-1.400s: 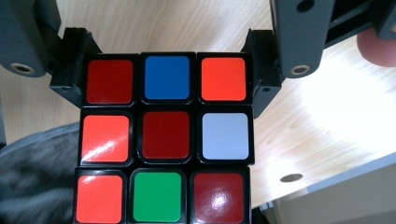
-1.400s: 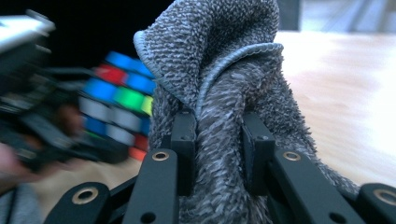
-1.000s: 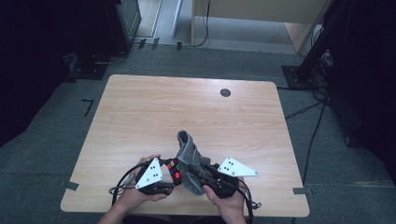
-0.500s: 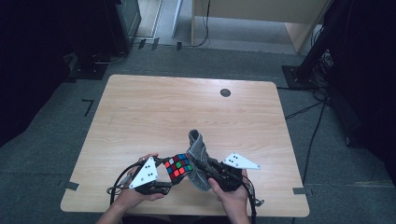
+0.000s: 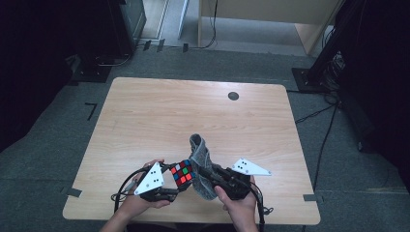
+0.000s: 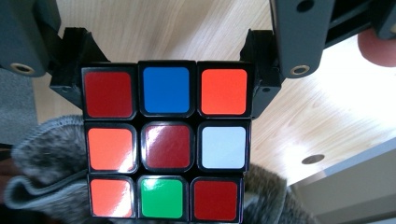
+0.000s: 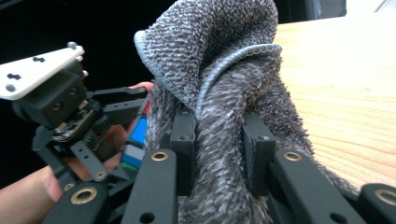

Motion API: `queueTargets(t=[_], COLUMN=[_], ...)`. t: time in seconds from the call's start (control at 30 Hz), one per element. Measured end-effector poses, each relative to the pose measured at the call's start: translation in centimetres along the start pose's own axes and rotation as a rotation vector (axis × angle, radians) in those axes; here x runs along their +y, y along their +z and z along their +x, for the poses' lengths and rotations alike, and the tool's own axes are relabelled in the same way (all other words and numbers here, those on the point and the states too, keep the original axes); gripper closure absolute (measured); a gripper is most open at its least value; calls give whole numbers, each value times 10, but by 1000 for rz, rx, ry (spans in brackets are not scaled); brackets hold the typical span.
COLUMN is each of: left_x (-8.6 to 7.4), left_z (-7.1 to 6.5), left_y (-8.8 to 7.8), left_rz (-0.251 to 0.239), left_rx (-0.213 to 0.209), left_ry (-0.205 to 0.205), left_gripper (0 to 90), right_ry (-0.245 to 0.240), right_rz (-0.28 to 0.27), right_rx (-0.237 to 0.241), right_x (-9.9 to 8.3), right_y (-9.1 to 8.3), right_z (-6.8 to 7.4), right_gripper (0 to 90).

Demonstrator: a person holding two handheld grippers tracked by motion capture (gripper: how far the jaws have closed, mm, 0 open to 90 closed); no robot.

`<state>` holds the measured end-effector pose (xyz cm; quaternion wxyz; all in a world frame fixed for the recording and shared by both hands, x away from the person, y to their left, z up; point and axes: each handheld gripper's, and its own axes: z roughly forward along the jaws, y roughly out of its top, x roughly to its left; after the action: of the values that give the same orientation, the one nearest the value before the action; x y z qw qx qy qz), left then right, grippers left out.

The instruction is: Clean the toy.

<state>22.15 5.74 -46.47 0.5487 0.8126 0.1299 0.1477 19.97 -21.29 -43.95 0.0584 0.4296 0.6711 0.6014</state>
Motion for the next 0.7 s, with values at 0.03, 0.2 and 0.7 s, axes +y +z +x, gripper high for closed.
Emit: queueTargets(t=[0.03,0.2,0.7], left_x=[0,0,0], left_z=[-1,0,-3], left_y=[0,0,2], left_rz=[4,1,18], left_rx=[-1,14,8], left_ry=[7,2,26], left_gripper=[342,341,342], right_ry=[5,2,-27], right_rz=[2,26,1], right_rx=[0,-43,21], right_x=[-1,-4,1], right_y=[1,3,0], right_z=[-2,-9,6], right_gripper=[715,714,716])
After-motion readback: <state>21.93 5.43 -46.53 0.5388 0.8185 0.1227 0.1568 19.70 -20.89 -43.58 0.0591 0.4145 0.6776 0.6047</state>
